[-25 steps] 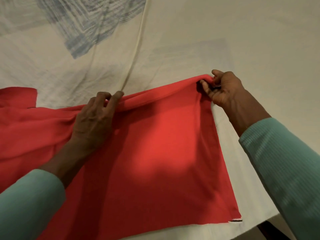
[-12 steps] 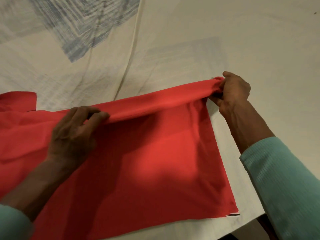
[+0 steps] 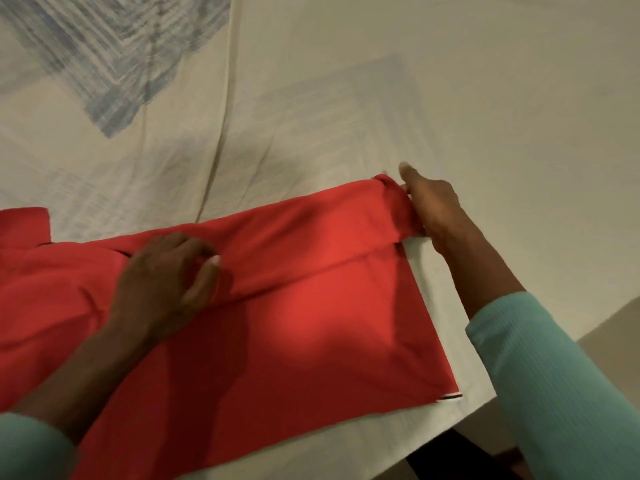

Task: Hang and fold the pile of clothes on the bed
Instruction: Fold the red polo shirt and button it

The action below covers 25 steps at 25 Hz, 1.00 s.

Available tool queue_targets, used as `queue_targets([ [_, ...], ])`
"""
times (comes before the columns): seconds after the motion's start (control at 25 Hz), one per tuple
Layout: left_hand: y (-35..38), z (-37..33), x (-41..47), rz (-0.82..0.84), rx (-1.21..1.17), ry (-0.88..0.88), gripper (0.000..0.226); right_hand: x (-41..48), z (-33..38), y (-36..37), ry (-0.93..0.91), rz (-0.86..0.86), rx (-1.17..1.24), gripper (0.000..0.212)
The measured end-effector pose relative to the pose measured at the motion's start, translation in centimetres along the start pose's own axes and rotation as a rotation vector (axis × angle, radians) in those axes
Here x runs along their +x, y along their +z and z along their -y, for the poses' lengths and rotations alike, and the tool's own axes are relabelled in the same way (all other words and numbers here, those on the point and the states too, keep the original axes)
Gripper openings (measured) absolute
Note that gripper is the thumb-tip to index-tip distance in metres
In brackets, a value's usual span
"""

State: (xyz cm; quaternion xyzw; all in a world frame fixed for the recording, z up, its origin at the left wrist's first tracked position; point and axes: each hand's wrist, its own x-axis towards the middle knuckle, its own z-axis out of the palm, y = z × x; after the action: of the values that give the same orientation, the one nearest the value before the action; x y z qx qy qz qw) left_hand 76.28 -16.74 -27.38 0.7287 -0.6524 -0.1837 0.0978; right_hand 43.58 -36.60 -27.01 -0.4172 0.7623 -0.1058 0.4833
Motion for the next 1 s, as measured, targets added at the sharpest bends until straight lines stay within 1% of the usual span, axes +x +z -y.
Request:
queue_targets([
  [0.04,0.3,-1.5,1.4,-0.029,-0.022,0.012,0.034,0.2,0.7,0.0,-0.108,-0.046,-0.164,0.058],
  [0.08,0.8,-2.9,2.9,-0.05,-0.039,0.027,0.032,0.6,1.2,0.3,-0.2,-0.067,-0.276,0.057],
  [0.12,1.4,-4.4,4.6,-0.056,-0.057,0.038,0.032,1.2,1.7,0.6,-0.267,-0.04,-0.342,0.052],
  [0.16,2.2,-5.7,6.4,-0.048,-0.08,0.034,0.033,2.0,2.2,0.9,-0.307,0.012,-0.387,0.043],
  [0.2,3.0,-7.0,8.2,-0.022,-0.11,0.012,0.035,2.6,2.9,1.0,-0.331,0.068,-0.386,0.029],
  [0.24,3.8,-8.1,9.8,0.015,-0.123,-0.027,0.039,3.2,3.4,1.1,-0.329,0.124,-0.323,0.018],
  [0.28,4.6,-9.0,11.3,0.054,-0.101,-0.067,0.041,3.6,3.6,1.0,-0.311,0.155,-0.212,0.023],
  [0.32,5.2,-9.6,12.6,0.084,-0.063,-0.094,0.039,4.1,3.7,0.8,-0.269,0.119,-0.048,0.031],
  [0.36,5.5,-10.0,13.8,0.1,-0.043,-0.112,0.035,4.4,3.4,0.3,-0.221,0.043,0.115,0.033],
  [0.4,5.6,-10.1,14.6,0.102,-0.051,-0.129,0.028,4.7,2.9,0.0,-0.191,-0.032,0.231,0.032],
  [0.44,5.5,-10.0,15.2,0.102,-0.072,-0.145,0.024,4.8,2.2,0.0,-0.185,-0.084,0.271,0.029],
  [0.48,5.5,-9.9,15.6,0.108,-0.091,-0.15,0.021,4.9,1.1,0.1,-0.183,-0.104,0.241,0.024],
  [0.56,5.6,-9.6,15.9,0.131,-0.096,-0.13,0.018,4.6,0.0,0.2,-0.197,-0.077,0.106,0.014],
  [0.64,5.7,-9.5,15.9,0.126,-0.085,-0.089,0.017,4.6,0.0,0.2,-0.224,-0.025,-0.043,0.029],
  [0.72,5.9,-9.2,15.8,0.107,-0.073,-0.056,0.017,4.8,0.5,0.2,-0.272,-0.017,-0.108,0.031],
  [0.8,6.0,-8.9,15.8,0.098,-0.115,-0.054,0.018,4.5,0.9,-0.1,-0.293,0.017,0.019,0.028],
  [0.88,6.2,-8.9,15.7,0.087,-0.196,-0.065,0.019,3.9,1.2,-0.8,-0.29,0.095,0.146,0.028],
  [0.92,6.2,-9.2,15.2,0.052,-0.202,-0.047,0.022,3.5,1.4,-1.1,-0.288,0.14,0.158,0.023],
  [0.96,6.2,-9.4,14.4,-0.019,-0.145,0.003,0.028,3.0,1.5,-1.4,-0.283,0.185,0.161,0.017],
  [1.0,6.3,-9.8,13.2,-0.101,-0.039,0.071,0.037,2.5,1.6,-1.7,-0.268,0.21,0.151,0.021],
])
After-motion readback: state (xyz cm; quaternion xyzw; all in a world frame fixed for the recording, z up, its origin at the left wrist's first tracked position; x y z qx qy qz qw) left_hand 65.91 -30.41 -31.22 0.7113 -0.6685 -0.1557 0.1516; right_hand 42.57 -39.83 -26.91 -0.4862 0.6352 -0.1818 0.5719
